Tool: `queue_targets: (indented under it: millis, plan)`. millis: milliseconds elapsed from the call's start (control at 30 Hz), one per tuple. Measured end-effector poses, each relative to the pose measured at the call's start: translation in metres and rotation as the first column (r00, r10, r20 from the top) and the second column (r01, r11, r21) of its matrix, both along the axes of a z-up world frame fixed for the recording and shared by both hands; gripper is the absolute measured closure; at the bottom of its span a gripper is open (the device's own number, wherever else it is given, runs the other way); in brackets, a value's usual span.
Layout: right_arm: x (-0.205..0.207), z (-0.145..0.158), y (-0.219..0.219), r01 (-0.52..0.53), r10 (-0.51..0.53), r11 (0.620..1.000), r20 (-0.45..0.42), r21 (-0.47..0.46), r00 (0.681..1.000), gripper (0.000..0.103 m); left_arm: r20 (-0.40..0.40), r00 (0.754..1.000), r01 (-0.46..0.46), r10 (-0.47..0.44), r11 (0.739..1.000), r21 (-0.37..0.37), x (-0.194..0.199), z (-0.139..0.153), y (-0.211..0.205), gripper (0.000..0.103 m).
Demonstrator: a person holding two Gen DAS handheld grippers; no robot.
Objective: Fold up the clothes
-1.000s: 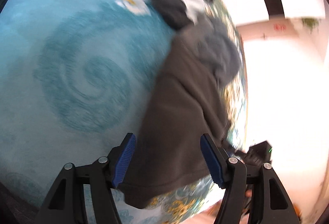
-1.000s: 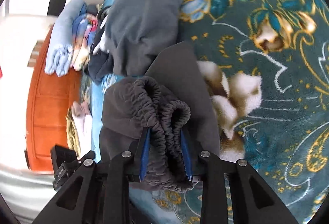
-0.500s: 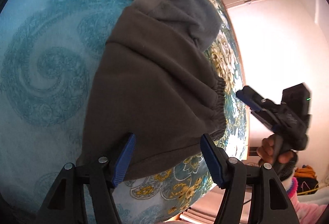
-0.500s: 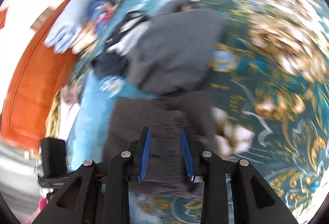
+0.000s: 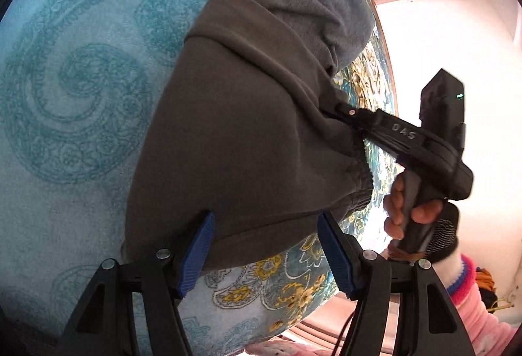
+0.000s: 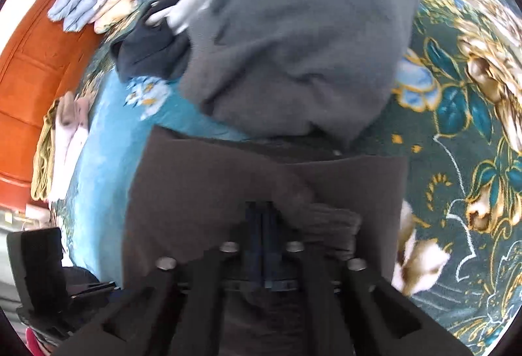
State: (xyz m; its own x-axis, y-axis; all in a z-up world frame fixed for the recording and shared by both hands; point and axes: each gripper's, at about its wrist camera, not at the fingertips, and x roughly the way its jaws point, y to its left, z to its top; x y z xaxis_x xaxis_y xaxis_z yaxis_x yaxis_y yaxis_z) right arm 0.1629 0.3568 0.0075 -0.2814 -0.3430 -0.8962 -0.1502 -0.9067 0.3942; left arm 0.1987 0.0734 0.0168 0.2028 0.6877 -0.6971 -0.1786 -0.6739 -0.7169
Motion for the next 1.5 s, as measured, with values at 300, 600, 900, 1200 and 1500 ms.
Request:
queue_targets:
  millis: [300,600,900,1200,1500]
  plan:
    - [0.037,0.054,0.024,0.041,-0.048,0.998,-0.138,-0.048,0.989,0.035,-0.044,0.979,-0.196,0.199,0.979,0.062,-0.011,0.016,-0.043,0.026]
    - [0.086,-0.005,0.069,0.168,-0.162,0.965,0.047,-0.203,0.986,0.011,-0.028,0.951,-0.310,0.309,0.946,-0.092,-0.021,-0.008,-0.090,0.000]
    - [0.093,-0.037,0.076,0.211,-0.213,0.918,0.031,-0.337,0.977,0.000,-0.033,0.980,-0.197,0.196,0.980,-0.033,-0.031,-0.014,-0.051,0.000]
    - [0.090,-0.040,0.075,0.180,-0.207,0.911,-0.033,-0.372,0.978,0.000,0.054,0.980,-0.192,0.194,0.981,-0.030,-0.052,-0.042,-0.027,0.000]
    - [0.075,-0.038,0.062,0.155,-0.185,0.913,-0.044,-0.379,0.982,0.000,0.016,0.983,-0.182,0.183,0.983,-0.028,-0.055,-0.032,-0.022,0.002]
